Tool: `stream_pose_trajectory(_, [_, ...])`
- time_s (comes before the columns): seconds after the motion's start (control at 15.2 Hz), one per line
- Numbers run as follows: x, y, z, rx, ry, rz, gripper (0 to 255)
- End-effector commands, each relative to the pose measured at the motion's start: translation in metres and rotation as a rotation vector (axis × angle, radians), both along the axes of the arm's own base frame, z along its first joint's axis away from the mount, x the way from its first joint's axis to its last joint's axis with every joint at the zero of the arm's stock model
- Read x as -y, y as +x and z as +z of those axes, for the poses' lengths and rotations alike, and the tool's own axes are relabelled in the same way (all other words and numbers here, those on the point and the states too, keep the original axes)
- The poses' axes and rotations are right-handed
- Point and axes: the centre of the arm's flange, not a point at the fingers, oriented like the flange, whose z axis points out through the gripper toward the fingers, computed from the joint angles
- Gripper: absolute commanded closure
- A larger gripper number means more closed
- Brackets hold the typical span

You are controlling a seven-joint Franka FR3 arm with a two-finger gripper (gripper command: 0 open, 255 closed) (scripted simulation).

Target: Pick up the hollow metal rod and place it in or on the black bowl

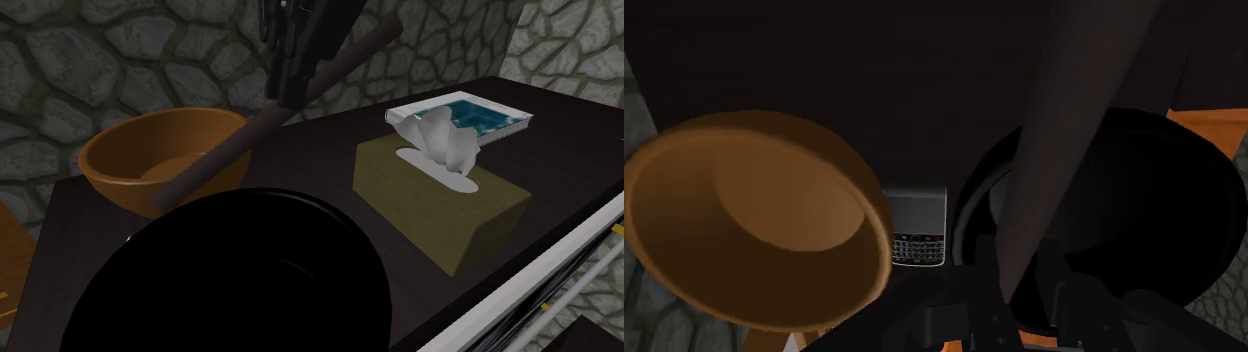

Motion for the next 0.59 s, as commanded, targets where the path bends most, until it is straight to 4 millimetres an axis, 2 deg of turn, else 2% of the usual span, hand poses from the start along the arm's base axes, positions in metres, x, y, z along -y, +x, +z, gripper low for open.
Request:
stream_pose_trajectory(0.0, [-0.021,-0.019,-0.001,0.0,0.0,-0.001,255])
stream_pose_trajectory(0.4, [-0.081,-0.07,0.002,0.0,0.0,-0.001,255])
stream_pose_trajectory(0.53, [-0.087,-0.076,-0.003,0.0,0.0,-0.001,255])
